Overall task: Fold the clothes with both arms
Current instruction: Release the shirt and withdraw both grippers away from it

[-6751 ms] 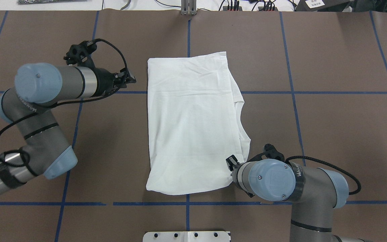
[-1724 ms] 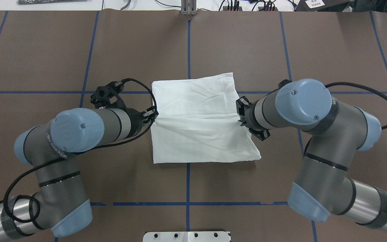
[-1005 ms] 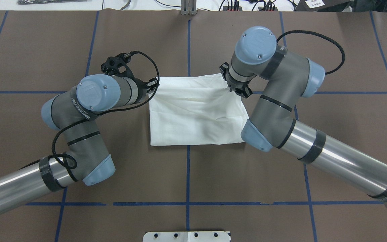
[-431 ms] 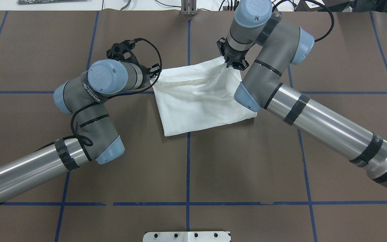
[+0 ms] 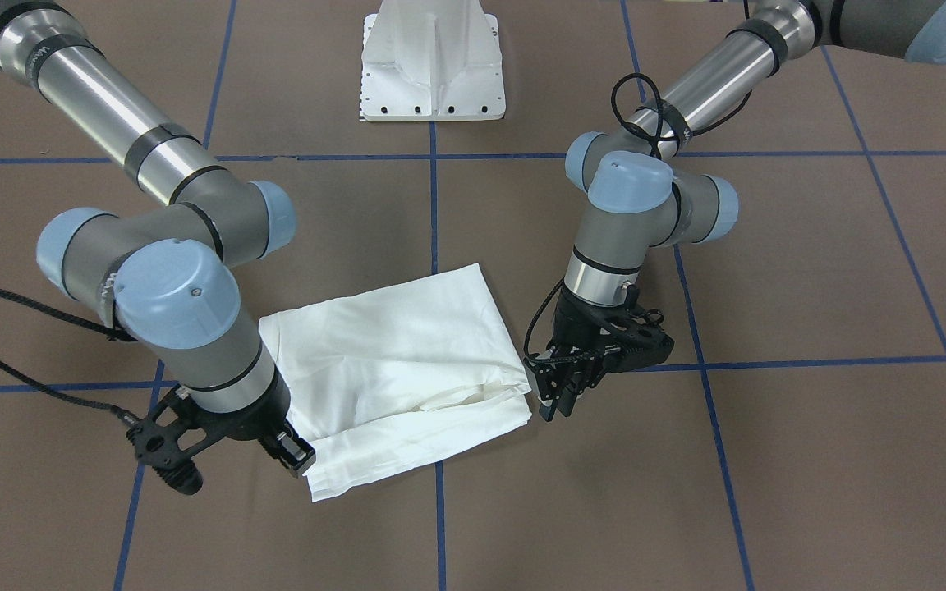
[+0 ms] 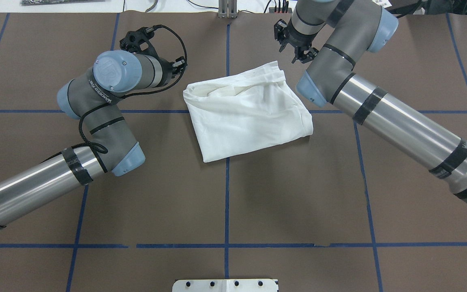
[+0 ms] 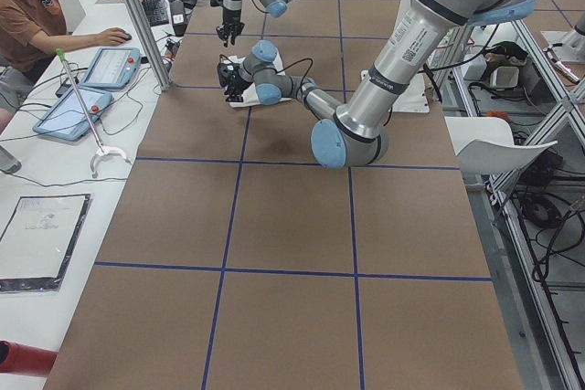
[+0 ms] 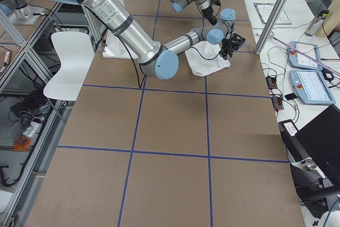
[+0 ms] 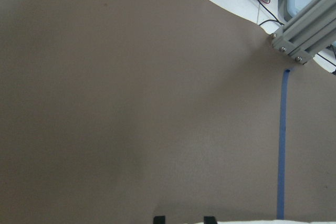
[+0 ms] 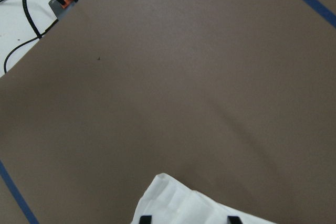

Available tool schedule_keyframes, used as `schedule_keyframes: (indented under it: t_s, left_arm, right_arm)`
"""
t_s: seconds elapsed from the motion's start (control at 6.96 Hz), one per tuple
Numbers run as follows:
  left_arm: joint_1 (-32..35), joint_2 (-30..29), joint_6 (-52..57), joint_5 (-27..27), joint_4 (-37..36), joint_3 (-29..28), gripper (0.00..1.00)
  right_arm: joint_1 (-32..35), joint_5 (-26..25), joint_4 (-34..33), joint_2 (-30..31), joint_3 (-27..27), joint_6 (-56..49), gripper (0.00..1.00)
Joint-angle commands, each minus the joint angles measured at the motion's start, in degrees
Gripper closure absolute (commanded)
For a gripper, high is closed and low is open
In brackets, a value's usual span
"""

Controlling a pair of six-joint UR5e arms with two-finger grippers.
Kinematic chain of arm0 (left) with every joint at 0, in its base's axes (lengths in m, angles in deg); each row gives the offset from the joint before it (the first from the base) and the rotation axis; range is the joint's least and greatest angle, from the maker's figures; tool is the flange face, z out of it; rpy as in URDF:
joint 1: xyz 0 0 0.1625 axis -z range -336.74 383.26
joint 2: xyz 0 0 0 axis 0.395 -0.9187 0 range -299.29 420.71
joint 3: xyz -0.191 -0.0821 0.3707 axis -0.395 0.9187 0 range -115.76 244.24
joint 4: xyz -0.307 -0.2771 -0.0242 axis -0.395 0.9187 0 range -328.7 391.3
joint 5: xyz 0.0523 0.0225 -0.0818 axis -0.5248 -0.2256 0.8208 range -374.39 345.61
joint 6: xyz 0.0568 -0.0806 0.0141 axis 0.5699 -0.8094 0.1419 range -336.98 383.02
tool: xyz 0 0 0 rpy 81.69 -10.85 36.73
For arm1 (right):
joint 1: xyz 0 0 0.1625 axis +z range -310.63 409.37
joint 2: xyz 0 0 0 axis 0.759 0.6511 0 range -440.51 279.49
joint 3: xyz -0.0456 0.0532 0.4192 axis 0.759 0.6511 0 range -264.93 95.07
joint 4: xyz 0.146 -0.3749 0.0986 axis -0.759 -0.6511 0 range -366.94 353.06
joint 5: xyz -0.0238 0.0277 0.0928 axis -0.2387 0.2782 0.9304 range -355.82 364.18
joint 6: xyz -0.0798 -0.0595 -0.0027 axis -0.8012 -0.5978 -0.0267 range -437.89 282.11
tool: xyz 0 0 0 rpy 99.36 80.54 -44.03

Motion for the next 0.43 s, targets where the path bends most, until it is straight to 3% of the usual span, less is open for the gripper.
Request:
schedule_keyframes:
  t_s: [0.0,0.14,0.29]
  left_arm:
    - [0.49,1.67,1.88,1.47,2.21,0.29,0.63]
    - [1.18,3.69,7.21,5.39,2.3,1.43,0.63]
    - [1.71,7.19,11.78,6.13,2.3,4.57,0.61]
  right_arm:
    - [2.42,1.31,0.09,0.39,0.52,-4.48,0.0]
    - [3.03,1.66,0.0,1.96,-0.35,-9.19,0.0]
    - [4.69,3.49,0.0,7.89,-4.89,-14.19,0.0]
